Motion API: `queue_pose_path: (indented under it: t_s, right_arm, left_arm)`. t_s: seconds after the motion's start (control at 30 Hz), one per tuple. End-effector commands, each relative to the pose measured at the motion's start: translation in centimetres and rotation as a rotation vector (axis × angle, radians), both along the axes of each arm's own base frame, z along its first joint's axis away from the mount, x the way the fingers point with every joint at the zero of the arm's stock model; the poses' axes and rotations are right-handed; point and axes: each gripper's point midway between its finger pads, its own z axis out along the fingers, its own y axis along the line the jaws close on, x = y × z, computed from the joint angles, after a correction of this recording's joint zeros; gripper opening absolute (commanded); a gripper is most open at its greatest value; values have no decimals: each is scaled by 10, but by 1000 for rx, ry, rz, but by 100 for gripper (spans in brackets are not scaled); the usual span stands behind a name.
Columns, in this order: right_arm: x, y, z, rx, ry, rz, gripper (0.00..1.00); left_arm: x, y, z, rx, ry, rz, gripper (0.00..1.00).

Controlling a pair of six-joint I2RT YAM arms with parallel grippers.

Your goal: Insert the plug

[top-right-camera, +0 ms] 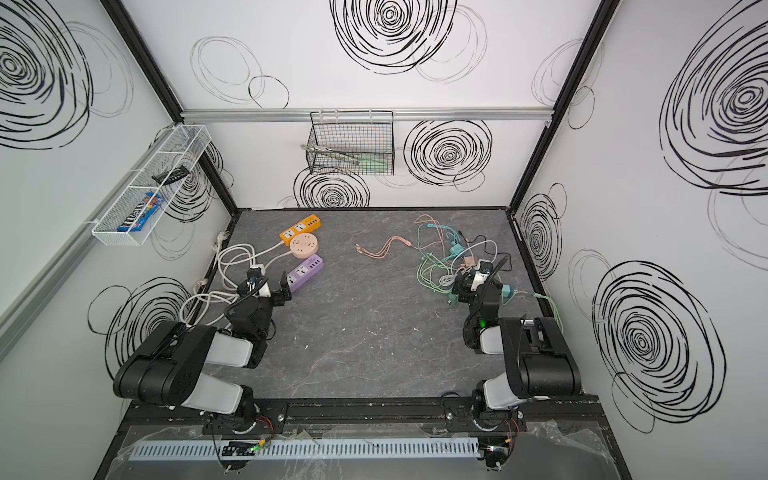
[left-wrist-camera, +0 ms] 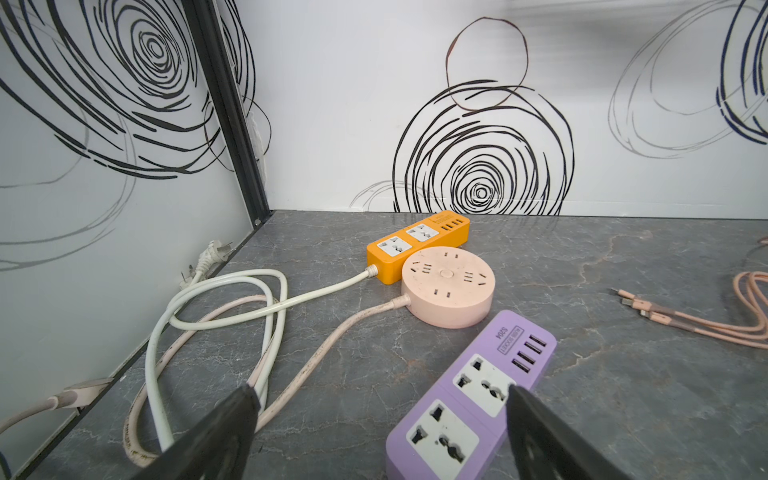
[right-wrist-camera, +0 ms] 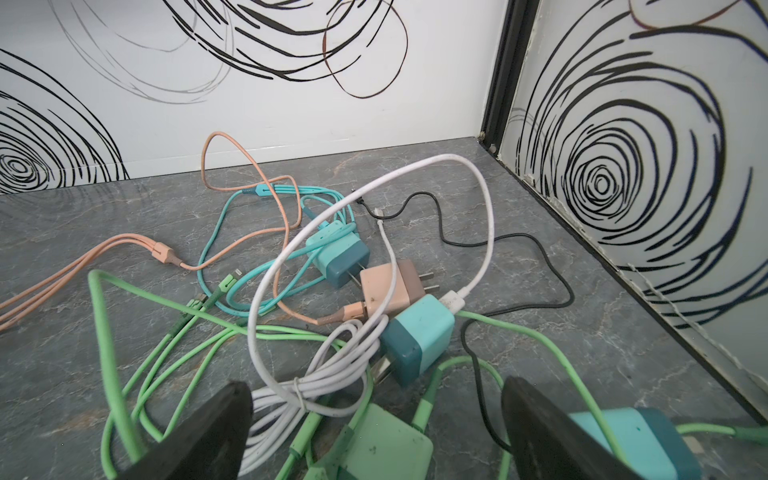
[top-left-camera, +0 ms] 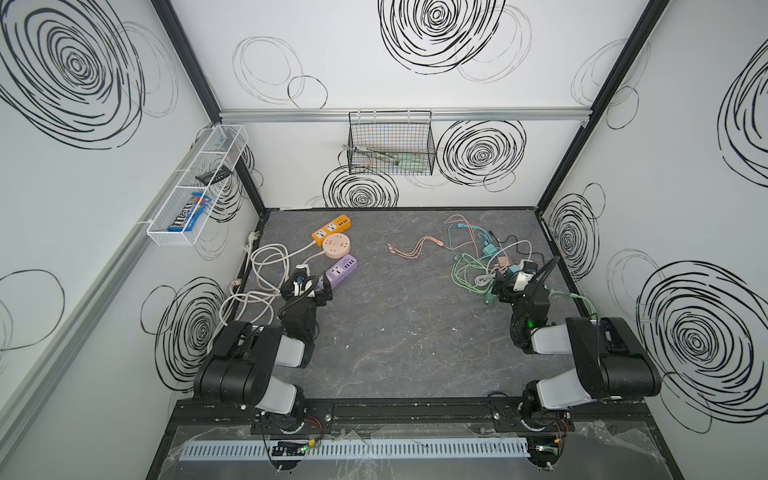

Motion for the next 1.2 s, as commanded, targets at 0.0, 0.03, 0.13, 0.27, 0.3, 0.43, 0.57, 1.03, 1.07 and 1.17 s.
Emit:
queue_pose_path:
  t_s: [0.0,0.03,0.13,0.27,0.3,0.43,0.57,1.03,1.07,1.17]
  right_arm:
    - [3,-2,16,4,-54,-12,97]
    - [3,-2,16,5,-53,-11,97]
    - [4,-2,16,4,-52,-10,97]
    - [8,-2,19,13,-41,-8,97]
    - [8,-1,17,10,-27,2,97]
    - [3,-2,23,-1,-52,-16,97]
    - [1,-18,47,12,-55,-129,97]
    - [20,-30,110,313,-29,-213,97]
    - [20,-27,106,323,-7,-192,97]
    - [19,-11,92,363,62,-96,97]
  left_arm:
    - [5,1,25,-16,-99,-2,96]
    - [5,1,25,-17,-98,-3,96]
    - [5,2,25,-22,-100,-9,96]
    - [5,1,25,-21,-99,-16,96]
    - [6,0,25,-19,-97,-24,96]
    - [6,-15,35,12,-97,-96,96]
    - [3,0,55,9,-97,22,96]
    - [34,-16,100,-380,77,138,96]
    - [37,-21,98,-400,105,118,96]
    - [46,-29,89,-434,184,100,96]
